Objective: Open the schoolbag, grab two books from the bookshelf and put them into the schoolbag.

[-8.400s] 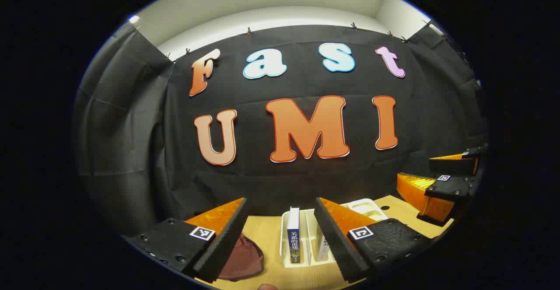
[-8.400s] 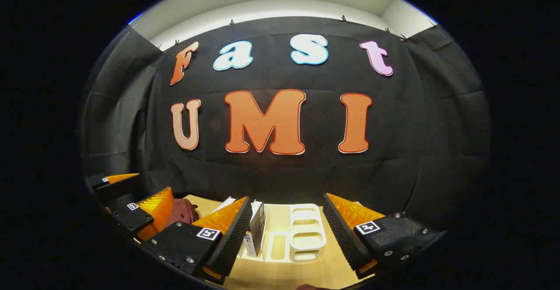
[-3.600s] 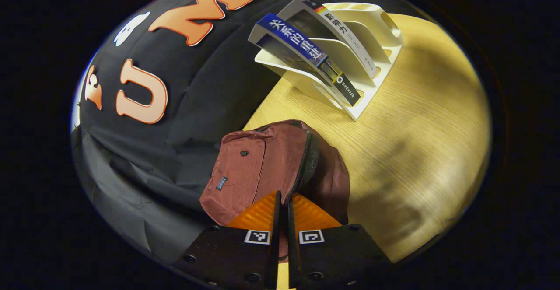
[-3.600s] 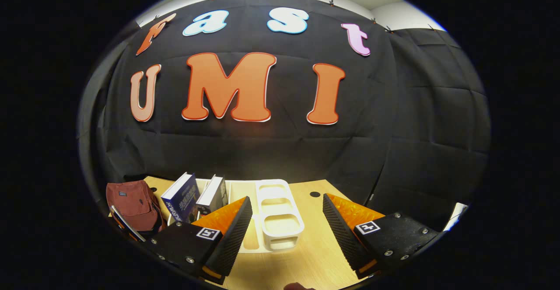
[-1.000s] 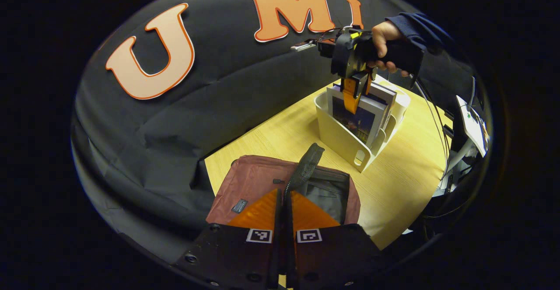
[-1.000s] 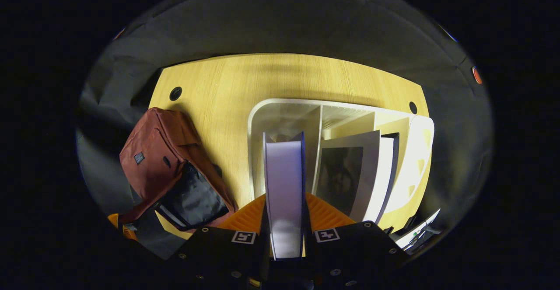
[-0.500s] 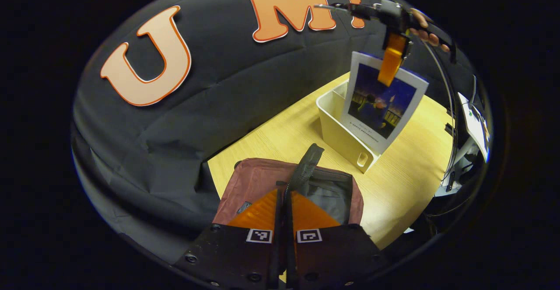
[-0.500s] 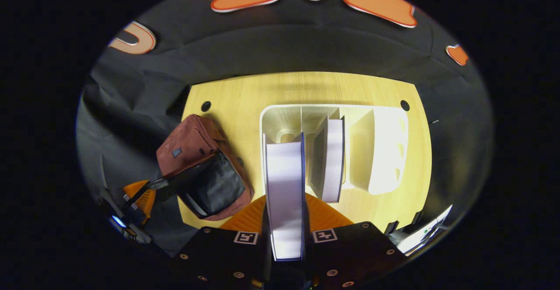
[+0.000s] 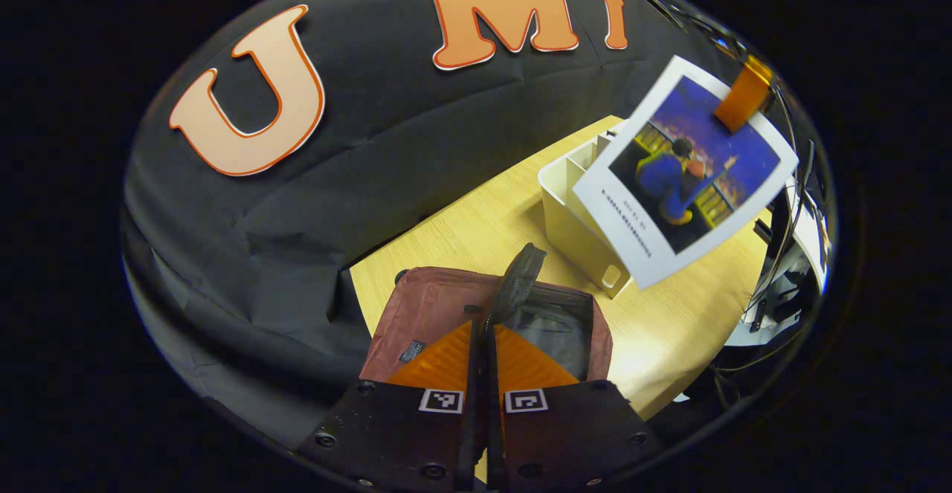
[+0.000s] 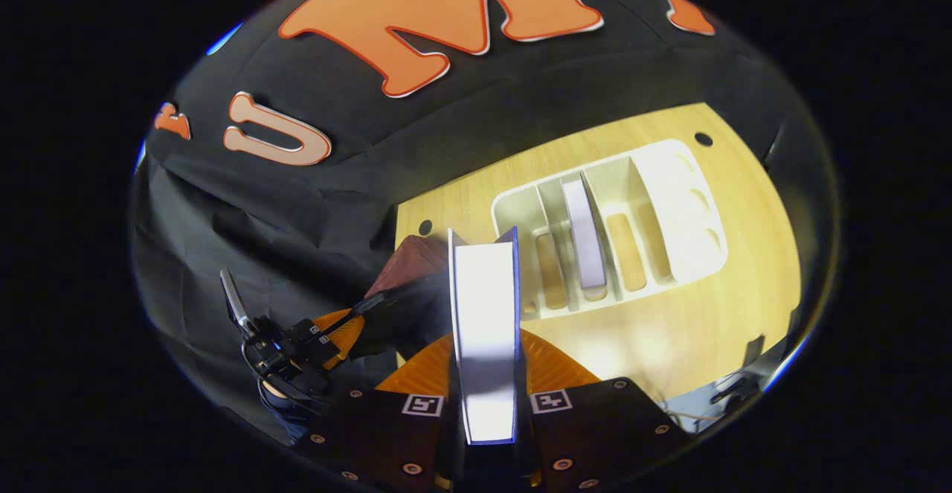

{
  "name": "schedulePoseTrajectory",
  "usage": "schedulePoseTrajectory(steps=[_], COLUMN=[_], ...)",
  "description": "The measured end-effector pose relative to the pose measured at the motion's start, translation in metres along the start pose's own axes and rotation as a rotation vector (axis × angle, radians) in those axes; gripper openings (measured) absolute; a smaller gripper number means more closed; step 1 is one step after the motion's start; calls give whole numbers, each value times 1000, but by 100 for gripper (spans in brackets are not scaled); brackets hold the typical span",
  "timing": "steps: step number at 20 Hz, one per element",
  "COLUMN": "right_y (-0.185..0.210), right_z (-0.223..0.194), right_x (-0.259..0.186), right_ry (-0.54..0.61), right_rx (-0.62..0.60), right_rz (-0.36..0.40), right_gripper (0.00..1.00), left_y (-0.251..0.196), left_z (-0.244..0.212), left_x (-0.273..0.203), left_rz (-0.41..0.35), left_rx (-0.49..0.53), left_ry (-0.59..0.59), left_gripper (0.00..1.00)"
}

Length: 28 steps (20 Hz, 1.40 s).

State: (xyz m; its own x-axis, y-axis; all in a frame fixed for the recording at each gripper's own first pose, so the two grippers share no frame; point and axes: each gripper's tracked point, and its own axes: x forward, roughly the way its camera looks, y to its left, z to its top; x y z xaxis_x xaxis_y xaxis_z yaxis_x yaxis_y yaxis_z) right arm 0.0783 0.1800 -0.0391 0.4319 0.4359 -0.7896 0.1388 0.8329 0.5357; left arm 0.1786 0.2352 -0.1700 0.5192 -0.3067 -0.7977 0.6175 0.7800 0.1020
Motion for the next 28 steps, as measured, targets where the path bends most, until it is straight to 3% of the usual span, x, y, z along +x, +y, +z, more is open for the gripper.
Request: schedulePoseTrajectory(steps=[5, 10, 15, 19, 24, 28], right_y=[7, 22, 41, 58, 75, 80], right_z=[-54, -87, -113, -134, -146, -142], right_x=[30, 80, 124, 168, 214, 243], right_ry=[44, 37, 8, 42, 34, 0], right_rx=[95, 222, 258, 300, 308, 404], right_rz=[131, 174, 176, 232, 274, 314], right_gripper=[27, 27, 27, 27, 27, 27], left_y=[6, -1, -6, -9, -22, -34], left_z=[7, 2, 1, 0, -6, -11], left_x=[-7, -4, -2, -4, -7, -11], left_rz=[-3, -15, -23, -32, -60, -78], left_rx=[-51, -88, -89, -93, -71, -41], left_ry=[-5, 13, 17, 7, -13, -19], left_gripper=[7, 6, 6, 6, 6, 5])
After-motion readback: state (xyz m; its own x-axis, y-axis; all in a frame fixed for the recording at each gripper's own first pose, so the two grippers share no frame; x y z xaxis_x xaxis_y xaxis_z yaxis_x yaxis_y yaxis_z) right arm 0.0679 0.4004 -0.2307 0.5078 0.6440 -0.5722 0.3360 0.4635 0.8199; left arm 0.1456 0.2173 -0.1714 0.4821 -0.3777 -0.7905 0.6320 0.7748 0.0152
